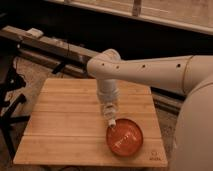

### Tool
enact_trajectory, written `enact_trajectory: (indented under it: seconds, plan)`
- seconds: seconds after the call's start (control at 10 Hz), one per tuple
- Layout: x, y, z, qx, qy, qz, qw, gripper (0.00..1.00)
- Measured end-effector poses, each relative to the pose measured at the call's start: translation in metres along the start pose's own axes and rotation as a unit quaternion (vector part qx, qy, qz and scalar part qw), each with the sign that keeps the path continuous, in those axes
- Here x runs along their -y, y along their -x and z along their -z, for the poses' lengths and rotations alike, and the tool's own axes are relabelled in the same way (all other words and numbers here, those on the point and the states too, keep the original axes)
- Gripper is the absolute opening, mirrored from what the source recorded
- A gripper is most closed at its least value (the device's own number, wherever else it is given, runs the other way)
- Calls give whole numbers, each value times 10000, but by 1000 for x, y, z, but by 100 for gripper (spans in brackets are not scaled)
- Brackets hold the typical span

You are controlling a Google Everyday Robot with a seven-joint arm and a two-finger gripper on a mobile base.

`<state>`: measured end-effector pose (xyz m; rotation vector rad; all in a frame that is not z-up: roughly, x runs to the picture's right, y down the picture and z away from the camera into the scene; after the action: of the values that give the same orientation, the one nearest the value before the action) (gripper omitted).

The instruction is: Place the bottle in the ceramic bowl

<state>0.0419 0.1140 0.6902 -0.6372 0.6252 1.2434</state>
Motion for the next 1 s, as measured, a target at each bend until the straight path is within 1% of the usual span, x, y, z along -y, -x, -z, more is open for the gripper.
enact_trajectory:
  seconds: [0.1,0.3,0.4,0.5,0.6,0.7,0.9,1.0]
  plan:
    - [11,-7,-7,-76,-29,-62,9999,0]
    - [42,-28,-30,-298,-108,-245,9992,0]
    - [53,-37,-41,-401,-119,-284,9987,0]
    - [61,-45,-49,-474,-125,-289,9984,0]
    - [65,-55,-55,-537,-103,-261,9982,4]
    - [64,-64,-59,-591,-62,-196,9980,11]
    - [54,-89,-70,-765,37,119,9970,31]
    - [46,-106,-74,-848,83,335,9958,44]
